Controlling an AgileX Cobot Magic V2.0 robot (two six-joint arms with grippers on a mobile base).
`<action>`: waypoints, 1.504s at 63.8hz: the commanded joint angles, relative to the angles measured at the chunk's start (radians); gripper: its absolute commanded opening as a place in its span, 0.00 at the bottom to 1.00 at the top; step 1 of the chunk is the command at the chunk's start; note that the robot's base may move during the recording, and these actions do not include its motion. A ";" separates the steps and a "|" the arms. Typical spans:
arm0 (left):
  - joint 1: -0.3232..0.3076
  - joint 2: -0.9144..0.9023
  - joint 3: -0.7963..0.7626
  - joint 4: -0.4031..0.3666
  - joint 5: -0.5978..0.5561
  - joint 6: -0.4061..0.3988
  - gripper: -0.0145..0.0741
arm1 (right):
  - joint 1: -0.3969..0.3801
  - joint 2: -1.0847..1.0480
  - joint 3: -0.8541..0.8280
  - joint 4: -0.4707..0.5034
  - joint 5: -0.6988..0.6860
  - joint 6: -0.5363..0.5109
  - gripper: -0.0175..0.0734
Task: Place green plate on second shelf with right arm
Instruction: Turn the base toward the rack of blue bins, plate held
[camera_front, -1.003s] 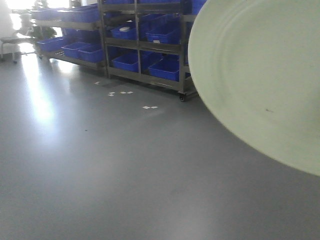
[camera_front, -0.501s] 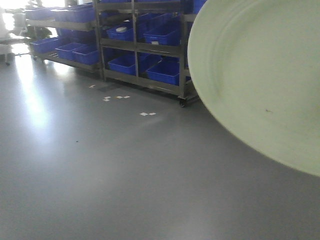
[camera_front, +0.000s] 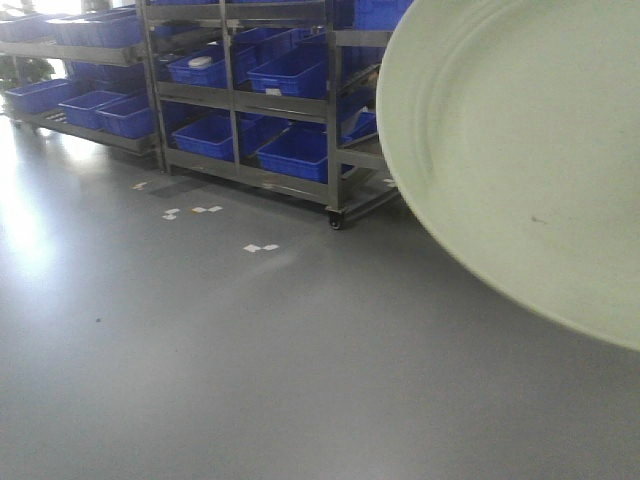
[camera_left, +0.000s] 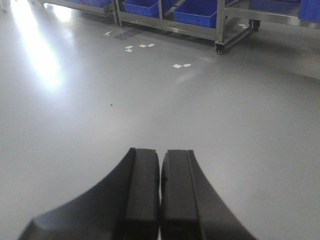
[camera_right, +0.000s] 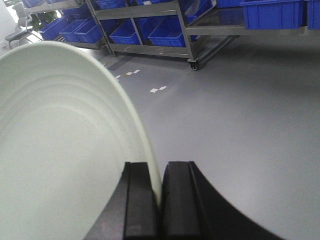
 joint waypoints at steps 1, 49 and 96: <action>-0.003 -0.020 0.042 0.004 -0.063 -0.005 0.30 | -0.001 0.009 -0.034 0.011 -0.100 0.003 0.25; -0.003 -0.020 0.042 0.004 -0.063 -0.005 0.30 | -0.001 0.009 -0.034 0.011 -0.100 0.003 0.25; -0.003 -0.020 0.042 0.004 -0.063 -0.005 0.30 | -0.001 0.009 -0.034 0.011 -0.100 0.003 0.25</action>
